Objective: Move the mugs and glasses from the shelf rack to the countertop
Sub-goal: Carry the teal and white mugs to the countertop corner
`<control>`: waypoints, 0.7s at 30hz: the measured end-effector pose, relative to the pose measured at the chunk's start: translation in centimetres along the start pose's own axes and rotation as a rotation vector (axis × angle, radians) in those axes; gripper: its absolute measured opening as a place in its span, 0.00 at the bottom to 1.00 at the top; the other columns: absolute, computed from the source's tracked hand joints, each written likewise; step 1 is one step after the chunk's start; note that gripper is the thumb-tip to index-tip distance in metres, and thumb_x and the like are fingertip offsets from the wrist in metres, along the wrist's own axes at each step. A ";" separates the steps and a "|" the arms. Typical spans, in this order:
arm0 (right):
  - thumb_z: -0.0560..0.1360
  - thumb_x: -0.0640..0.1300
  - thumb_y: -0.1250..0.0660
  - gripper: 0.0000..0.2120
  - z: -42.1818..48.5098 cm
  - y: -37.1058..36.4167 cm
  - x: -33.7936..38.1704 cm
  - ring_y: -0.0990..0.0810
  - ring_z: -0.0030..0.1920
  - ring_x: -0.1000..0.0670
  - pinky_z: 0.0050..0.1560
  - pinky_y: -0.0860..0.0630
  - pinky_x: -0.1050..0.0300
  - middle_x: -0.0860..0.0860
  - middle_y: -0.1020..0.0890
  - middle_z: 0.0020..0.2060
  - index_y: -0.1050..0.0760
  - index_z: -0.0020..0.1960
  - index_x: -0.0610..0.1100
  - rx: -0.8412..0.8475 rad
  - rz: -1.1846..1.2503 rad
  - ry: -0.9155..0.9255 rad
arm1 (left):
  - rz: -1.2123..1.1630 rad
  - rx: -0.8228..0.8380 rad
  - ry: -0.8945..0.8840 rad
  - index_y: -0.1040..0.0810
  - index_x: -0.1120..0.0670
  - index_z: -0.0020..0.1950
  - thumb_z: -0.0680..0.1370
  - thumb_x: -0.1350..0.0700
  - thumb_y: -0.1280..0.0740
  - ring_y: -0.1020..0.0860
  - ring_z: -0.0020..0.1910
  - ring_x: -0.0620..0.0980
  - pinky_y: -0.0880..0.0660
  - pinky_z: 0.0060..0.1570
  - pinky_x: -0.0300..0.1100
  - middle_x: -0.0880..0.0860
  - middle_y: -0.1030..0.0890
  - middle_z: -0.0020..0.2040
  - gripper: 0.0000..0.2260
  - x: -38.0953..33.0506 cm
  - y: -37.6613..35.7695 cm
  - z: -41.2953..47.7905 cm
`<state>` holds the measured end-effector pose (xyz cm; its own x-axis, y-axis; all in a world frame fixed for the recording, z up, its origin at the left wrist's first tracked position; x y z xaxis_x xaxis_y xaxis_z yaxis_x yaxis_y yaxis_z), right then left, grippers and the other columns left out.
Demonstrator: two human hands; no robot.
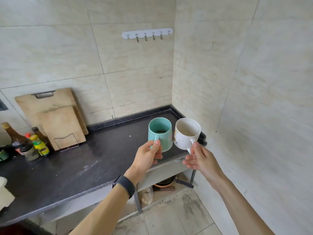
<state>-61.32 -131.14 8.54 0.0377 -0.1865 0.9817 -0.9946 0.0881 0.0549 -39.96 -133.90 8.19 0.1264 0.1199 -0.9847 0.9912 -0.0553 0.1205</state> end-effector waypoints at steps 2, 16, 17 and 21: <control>0.83 0.57 0.44 0.21 4.1 0.7 0.5 0.12 0.42 0.44 0.51 0.17 0.45 0.41 0.17 0.41 0.28 0.46 0.39 0.029 -0.015 0.005 | 0.014 -0.034 0.011 0.21 0.55 0.48 0.82 0.42 0.40 0.17 0.44 0.50 0.21 0.51 0.48 0.57 0.17 0.48 0.18 -0.3 -0.7 3.5; 0.84 0.56 0.45 0.21 26.7 3.1 -2.5 0.12 0.42 0.45 0.47 0.16 0.50 0.41 0.16 0.43 0.27 0.46 0.39 0.128 -0.079 -0.183 | -0.040 -0.177 0.256 0.21 0.54 0.52 0.82 0.42 0.40 0.17 0.50 0.54 0.21 0.53 0.47 0.56 0.17 0.52 0.17 3.8 -4.9 22.9; 0.84 0.56 0.45 0.21 28.3 3.1 -3.5 0.12 0.42 0.46 0.47 0.16 0.50 0.41 0.16 0.44 0.27 0.47 0.40 0.130 -0.085 -0.213 | -0.046 -0.179 0.287 0.21 0.53 0.51 0.82 0.42 0.40 0.17 0.48 0.53 0.21 0.52 0.46 0.56 0.17 0.52 0.16 5.0 -5.3 24.3; 0.83 0.55 0.44 0.20 35.0 2.7 -7.0 0.12 0.43 0.47 0.48 0.16 0.52 0.42 0.15 0.47 0.27 0.47 0.40 0.139 -0.122 -0.339 | -0.078 -0.190 0.410 0.22 0.55 0.48 0.82 0.43 0.40 0.20 0.42 0.50 0.23 0.45 0.42 0.54 0.19 0.46 0.16 9.5 -6.4 30.2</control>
<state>-67.64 -163.86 -4.53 0.1455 -0.5021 0.8525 -0.9893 -0.0837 0.1195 -46.33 -162.30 -5.74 0.0184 0.5007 -0.8654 0.9833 0.1477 0.1064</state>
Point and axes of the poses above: each hand's wrist, its own z-axis towards the middle knuckle, its own y-axis out of the back of the hand, x = y × z, the point moved 4 cm from there along z, towards the middle knuckle
